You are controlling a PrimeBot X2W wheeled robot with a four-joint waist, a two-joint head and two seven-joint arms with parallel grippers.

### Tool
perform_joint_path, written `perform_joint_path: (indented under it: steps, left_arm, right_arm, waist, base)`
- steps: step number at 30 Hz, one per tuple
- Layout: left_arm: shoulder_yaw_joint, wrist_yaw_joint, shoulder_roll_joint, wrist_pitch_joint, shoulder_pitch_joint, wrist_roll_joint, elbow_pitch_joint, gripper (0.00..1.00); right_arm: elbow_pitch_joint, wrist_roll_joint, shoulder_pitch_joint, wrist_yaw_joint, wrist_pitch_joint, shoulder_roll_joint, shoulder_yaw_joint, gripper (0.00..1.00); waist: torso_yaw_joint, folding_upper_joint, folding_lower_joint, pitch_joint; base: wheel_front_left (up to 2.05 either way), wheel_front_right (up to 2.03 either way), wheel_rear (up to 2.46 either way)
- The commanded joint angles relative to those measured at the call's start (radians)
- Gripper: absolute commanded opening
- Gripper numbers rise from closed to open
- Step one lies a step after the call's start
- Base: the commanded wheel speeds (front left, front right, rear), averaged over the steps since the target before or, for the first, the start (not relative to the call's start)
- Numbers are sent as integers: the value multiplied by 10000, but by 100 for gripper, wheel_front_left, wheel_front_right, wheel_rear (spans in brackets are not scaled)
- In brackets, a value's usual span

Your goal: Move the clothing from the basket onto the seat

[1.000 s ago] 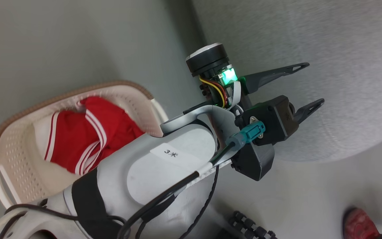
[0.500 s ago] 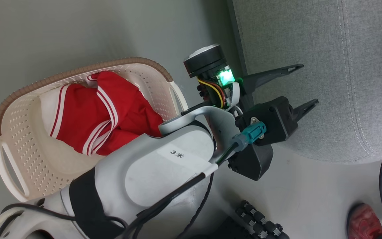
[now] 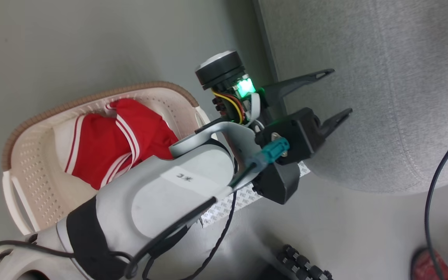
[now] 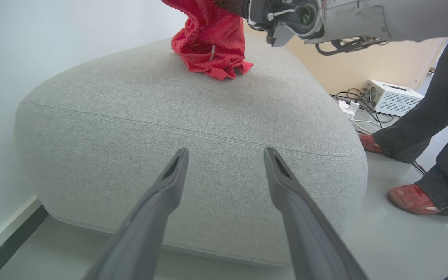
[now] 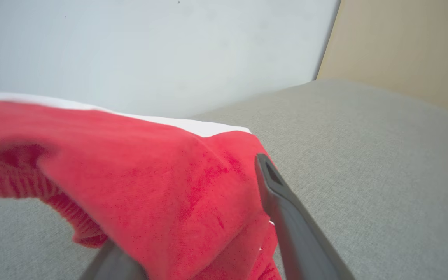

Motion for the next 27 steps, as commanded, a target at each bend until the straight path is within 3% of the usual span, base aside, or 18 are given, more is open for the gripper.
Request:
perform_joint_path:
  steps: [1,5,15,20,27]
  left_arm:
    - [35,36,60,-108,189,-40,52,100]
    - [186,221,0,-523,323,-199,270,100]
    - [925,1023,131,-1948,1468,-859,1005,100]
    - [1546,1517,316,-2497,2352,-1493,1372,100]
    - [2396,2095,513,-3090,3786,-2348,1562,100]
  right_arm:
    - [-221,-136,348,1,-6,86,-80,100]
    - [-1632,-652,1488,2,-6,482,-717,100]
    - [-4614,-1531,4140,1,-8,1526,316,100]
    - [-5126,-1909,5015,1,-8,1772,1479,100]
    - [-4971,-1580,6083,-1,-8,1550,2861,100]
  waist:
    - [76,1,0,-309]
    - [301,1,0,-883]
    - [1278,1,0,-2884]
    - [1847,1,0,-4015]
    - [2805,1,0,-5454]
  base:
    - [0,0,0]
    - [0,0,0]
    - [0,0,0]
    - [0,0,0]
    - [0,0,0]
